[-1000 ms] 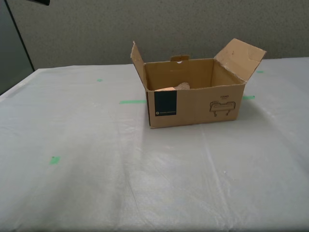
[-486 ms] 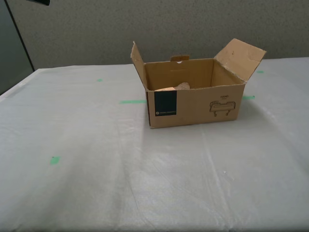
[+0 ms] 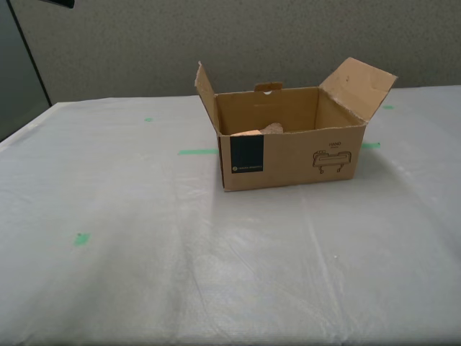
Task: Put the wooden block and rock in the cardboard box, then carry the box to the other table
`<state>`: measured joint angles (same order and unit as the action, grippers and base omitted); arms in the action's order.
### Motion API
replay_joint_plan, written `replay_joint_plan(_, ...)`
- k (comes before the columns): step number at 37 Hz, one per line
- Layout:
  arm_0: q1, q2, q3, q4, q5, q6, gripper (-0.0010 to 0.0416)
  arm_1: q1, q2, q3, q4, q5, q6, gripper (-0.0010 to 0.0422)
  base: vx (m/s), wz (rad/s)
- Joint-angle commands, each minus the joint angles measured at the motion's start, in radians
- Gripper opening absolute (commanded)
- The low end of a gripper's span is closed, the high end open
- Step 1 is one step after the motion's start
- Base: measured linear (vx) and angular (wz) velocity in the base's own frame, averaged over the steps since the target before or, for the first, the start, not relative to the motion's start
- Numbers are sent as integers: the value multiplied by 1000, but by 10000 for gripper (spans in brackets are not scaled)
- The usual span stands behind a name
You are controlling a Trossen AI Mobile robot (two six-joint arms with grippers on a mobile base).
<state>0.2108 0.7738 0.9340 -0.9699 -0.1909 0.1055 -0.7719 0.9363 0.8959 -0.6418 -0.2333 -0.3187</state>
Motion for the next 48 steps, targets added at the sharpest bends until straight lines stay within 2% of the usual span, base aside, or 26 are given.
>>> replay_joint_plan(1,1,0,0,1,2,-2,389,0,0,1,0,-2,-3,396,0,0)
replay_joint_plan(48,1,0,0,1,2,-2,389,0,0,1,0,-2,-3,396,0,0)
